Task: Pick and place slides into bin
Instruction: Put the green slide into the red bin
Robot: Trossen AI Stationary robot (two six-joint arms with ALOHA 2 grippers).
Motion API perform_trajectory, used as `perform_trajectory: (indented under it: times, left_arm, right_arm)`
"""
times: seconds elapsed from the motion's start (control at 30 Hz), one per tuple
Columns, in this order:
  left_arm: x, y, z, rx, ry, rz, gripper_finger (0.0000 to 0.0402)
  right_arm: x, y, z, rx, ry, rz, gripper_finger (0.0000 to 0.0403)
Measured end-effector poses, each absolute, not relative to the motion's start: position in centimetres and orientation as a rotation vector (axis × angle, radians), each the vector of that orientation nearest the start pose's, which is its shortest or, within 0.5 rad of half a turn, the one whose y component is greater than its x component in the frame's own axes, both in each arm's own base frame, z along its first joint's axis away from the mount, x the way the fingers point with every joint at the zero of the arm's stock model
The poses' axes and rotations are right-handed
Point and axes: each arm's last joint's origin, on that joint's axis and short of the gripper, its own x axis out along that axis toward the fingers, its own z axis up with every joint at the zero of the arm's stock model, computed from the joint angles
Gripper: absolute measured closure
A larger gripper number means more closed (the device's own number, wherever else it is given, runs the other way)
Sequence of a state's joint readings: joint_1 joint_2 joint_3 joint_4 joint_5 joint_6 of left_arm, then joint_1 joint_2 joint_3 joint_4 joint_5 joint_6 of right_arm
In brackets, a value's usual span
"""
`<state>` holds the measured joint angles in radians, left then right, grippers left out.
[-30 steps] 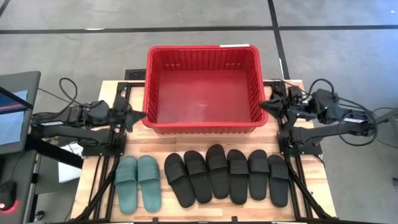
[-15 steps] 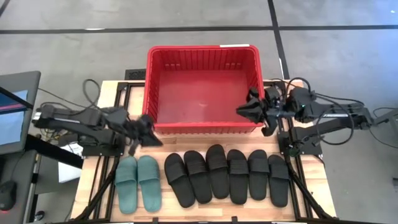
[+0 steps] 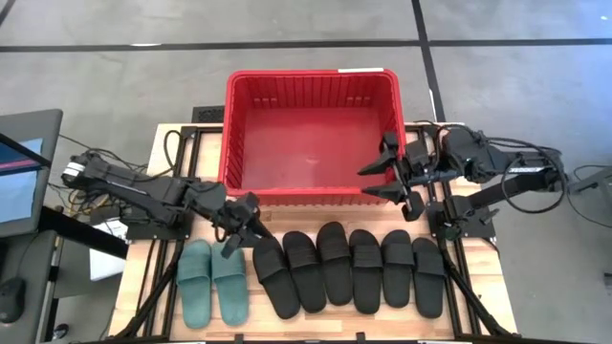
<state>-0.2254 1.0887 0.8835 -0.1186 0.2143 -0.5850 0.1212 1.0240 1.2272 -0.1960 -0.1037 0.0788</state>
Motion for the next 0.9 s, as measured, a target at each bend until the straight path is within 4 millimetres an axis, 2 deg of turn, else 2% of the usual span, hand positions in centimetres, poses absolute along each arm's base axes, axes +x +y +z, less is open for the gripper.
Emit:
perform_trajectory:
  times: [0.07,0.2,0.37,0.53,0.67,0.9]
  left_arm:
    - [23.9,-6.2,31.8,-0.558,0.477,-0.369,0.0266]
    - [23.4,-7.8,31.9,-0.471,0.692,-0.354,0.0271]
    - [21.8,-10.1,32.6,-0.286,0.917,-0.199,0.0276]
    - [20.1,-12.3,33.3,-0.184,1.073,-0.033,0.0277]
    - [18.6,-14.6,32.4,-0.129,1.233,0.053,0.0277]
    - [16.3,-19.1,29.4,-0.044,1.429,0.175,0.0277]
  right_arm:
    - [20.3,3.0,43.8,0.074,0.042,0.232,0.0220]
    - [19.6,3.2,43.3,0.050,0.146,0.196,0.0232]
    - [18.4,3.5,42.6,0.008,0.247,0.121,0.0240]
    - [17.8,4.0,42.1,-0.037,0.299,0.110,0.0239]
    - [17.7,4.6,42.0,-0.049,0.314,0.137,0.0241]
    - [17.4,5.2,41.7,-0.067,0.340,0.177,0.0253]
